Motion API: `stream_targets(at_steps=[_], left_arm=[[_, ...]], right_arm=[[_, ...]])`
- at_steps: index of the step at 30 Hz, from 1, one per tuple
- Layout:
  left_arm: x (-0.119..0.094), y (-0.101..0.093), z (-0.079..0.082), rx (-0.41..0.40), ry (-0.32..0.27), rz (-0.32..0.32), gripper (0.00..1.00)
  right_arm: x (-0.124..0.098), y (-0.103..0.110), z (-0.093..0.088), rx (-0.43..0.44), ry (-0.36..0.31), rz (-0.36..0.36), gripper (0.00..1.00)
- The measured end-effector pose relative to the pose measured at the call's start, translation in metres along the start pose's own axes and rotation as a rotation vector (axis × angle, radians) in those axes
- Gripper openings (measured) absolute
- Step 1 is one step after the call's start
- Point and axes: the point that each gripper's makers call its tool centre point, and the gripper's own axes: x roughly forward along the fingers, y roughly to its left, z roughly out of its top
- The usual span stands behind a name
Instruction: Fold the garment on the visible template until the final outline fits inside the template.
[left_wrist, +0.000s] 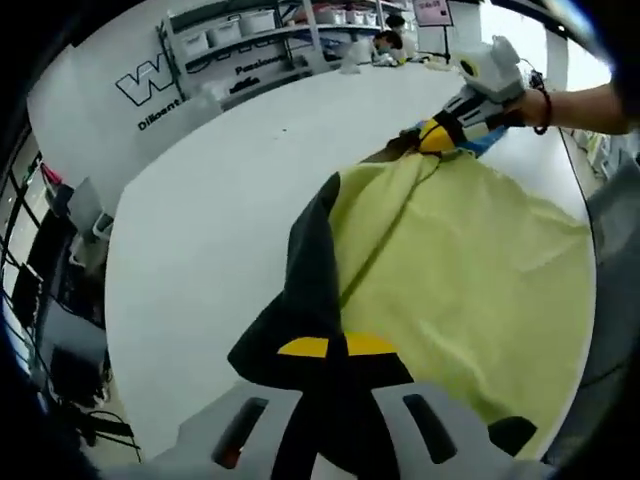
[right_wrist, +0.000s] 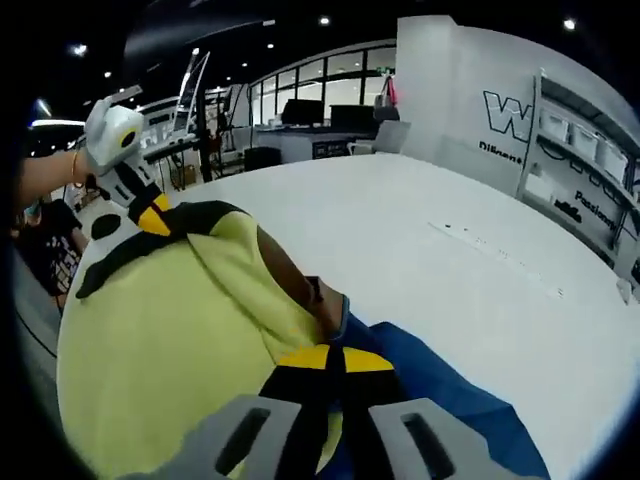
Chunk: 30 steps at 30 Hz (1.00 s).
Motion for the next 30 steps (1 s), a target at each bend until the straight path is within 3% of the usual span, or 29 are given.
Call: stream_targets(at_steps=[7, 19, 30], left_arm=[[-0.004, -0.004, -0.001, 0.052, 0.032, -0.021, 0.06], [-0.011, -0.014, -0.008, 0.041, 0.046, -0.050, 0.08], [-0.023, -0.026, -0.020, 0.008, 0.074, -0.088, 0.08]], right_arm=[[-0.007, 0.001, 0.000, -0.017, 0.005, -0.012, 0.00], [-0.019, 0.007, -0.002, -0.025, 0.010, -0.014, 0.00], [-0.031, 0.020, -0.021, -0.066, 0.059, 0.015, 0.00]])
